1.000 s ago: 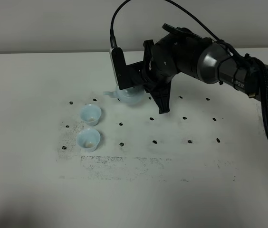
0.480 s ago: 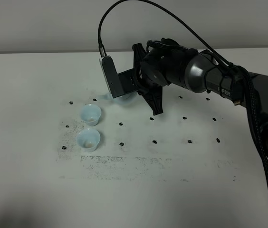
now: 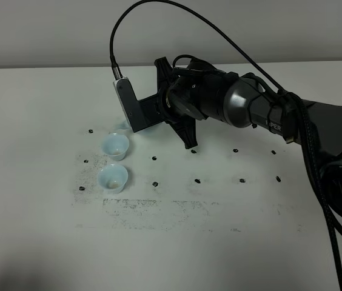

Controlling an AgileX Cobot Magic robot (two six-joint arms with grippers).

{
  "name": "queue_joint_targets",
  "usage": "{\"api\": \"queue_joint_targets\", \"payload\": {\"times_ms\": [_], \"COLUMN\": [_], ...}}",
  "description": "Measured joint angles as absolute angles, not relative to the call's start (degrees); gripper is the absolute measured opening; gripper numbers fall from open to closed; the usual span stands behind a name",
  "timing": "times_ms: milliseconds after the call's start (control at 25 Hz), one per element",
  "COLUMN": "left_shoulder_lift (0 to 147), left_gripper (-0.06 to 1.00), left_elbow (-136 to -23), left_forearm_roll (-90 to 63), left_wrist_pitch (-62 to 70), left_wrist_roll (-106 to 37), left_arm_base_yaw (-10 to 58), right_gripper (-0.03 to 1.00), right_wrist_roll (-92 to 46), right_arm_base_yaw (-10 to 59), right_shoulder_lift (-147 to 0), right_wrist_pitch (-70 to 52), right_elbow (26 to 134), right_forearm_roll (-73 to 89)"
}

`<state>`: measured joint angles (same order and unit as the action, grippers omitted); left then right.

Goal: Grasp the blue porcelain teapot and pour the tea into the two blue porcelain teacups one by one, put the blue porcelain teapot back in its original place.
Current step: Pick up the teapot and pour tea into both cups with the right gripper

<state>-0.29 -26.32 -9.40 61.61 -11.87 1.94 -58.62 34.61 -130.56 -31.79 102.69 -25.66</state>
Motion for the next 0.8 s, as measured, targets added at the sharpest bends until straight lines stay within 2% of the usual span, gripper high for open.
{"api": "queue_joint_targets", "payload": {"times_ms": [800], "left_shoulder_lift": [-0.29], "left_gripper": [0.68], "left_elbow": [-26.32], "left_forearm_roll": [-9.47], "left_wrist_pitch": [61.61], "left_wrist_roll": [-11.87], "left_arm_base_yaw": [1.94], "right_gripper": [0.04], "right_wrist_roll": [-57.96], "right_arm_base_yaw": [35.45], "right_shoulder_lift": [-130.67], "right_wrist_pitch": [-27.76], "right_elbow": [102.69], "right_forearm_roll": [-33.71]}}
